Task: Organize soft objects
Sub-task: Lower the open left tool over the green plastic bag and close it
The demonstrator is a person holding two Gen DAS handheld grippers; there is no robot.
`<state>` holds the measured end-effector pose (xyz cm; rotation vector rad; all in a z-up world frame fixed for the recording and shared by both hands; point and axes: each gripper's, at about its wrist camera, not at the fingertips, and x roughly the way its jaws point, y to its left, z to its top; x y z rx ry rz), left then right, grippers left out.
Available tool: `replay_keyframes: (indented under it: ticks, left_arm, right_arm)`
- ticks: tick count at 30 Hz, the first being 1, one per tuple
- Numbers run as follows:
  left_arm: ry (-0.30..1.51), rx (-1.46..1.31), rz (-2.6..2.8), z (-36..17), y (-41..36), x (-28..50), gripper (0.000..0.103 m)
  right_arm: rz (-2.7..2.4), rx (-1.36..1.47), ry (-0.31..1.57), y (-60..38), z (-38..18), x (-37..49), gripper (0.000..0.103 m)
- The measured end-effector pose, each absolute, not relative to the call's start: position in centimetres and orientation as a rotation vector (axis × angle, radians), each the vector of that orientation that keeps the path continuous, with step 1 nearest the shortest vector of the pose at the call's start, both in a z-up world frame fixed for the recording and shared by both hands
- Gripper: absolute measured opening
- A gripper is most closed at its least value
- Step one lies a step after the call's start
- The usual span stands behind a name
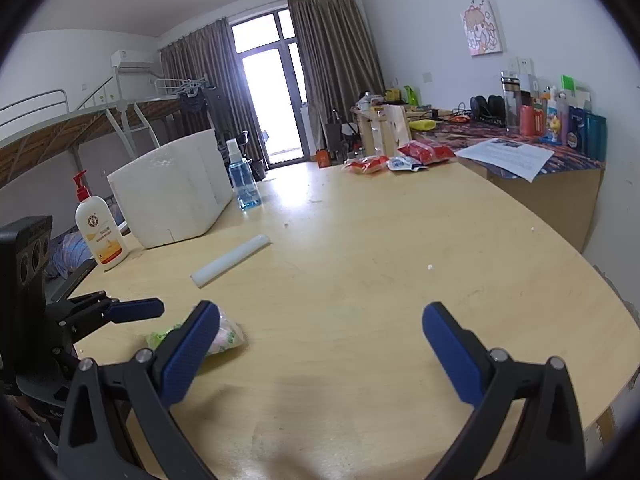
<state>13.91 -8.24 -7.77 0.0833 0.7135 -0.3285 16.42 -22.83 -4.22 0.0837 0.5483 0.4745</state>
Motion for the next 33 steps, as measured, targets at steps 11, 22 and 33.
replay_keyframes:
  ticks: [11,22,33]
  left_arm:
    - [0.750,0.114,-0.337,-8.7,-8.9,14.5,0.063]
    - [0.793,0.127,-0.337,-9.5,-9.4,14.8,0.040]
    - [0.773,0.073,-0.358,-9.3,-8.7,14.6,0.029]
  right_arm:
    - [0.487,0.086,0.550,-22.9,-4.6,16.7,0.103]
    - [0.490,0.096,0.551,-23.0,-4.8,16.7,0.103]
    - [0.482,0.084,0.561,-22.7,-4.8,16.4,0.103]
